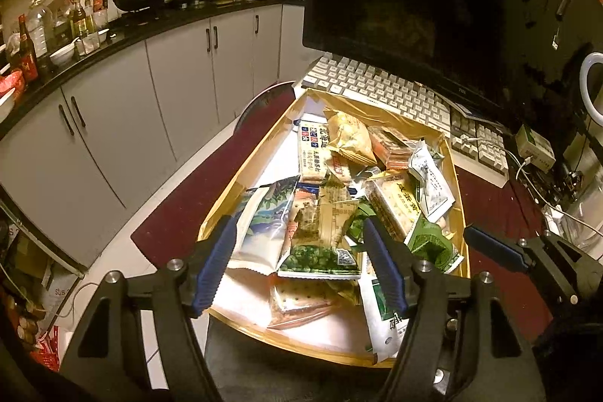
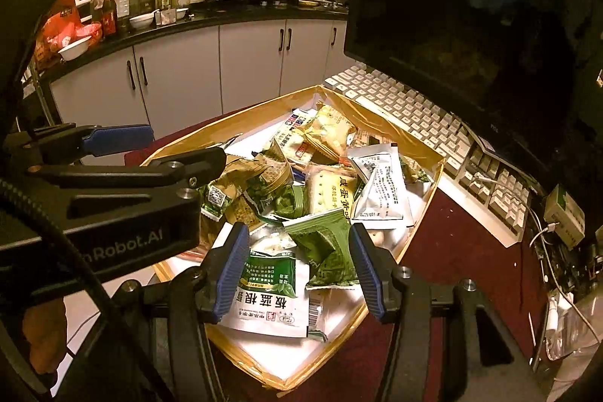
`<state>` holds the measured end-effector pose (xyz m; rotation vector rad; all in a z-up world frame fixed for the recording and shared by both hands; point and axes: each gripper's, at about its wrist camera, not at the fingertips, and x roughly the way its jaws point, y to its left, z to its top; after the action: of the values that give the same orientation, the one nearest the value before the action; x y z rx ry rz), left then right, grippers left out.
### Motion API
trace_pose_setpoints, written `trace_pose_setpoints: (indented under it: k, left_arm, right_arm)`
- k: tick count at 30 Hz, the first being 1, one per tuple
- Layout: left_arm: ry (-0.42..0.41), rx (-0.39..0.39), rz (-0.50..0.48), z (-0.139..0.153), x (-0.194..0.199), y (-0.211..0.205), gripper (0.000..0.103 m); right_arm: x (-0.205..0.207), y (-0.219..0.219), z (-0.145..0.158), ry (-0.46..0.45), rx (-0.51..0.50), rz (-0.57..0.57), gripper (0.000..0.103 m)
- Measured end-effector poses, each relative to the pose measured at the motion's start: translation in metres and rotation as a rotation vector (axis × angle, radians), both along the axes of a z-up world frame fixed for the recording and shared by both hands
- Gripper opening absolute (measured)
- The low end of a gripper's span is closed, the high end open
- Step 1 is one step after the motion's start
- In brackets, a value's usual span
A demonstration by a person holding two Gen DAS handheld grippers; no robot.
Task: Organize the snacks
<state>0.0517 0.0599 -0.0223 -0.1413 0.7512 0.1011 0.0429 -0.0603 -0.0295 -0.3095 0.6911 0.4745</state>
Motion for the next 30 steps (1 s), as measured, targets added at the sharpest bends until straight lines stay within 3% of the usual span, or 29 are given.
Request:
trace_pose_setpoints:
  k: [5, 12, 20, 30]
  left_arm:
    - [-0.024, -0.007, 0.055, 0.0, -0.006, -0.001, 0.084]
    - [-0.057, -0.012, 0.166, -0.006, -0.02, -0.003, 0.085]
    - [-0.108, 0.115, 0.233, -0.004, -0.033, -0.008, 0.09]
    - [-0.1, 0.165, 0.258, -0.006, -0.031, -0.013, 0.09]
  right_arm:
    - [0.001, -0.013, -0.007, 0.03, 0.06, -0.026, 0.055]
    - [0.003, -0.038, -0.018, 0.092, 0.137, -0.125, 0.06]
    - [-0.001, -0.032, -0.017, 0.075, 0.119, -0.111, 0.062]
    - [0.003, -0.033, -0.018, 0.081, 0.13, -0.118, 0.062]
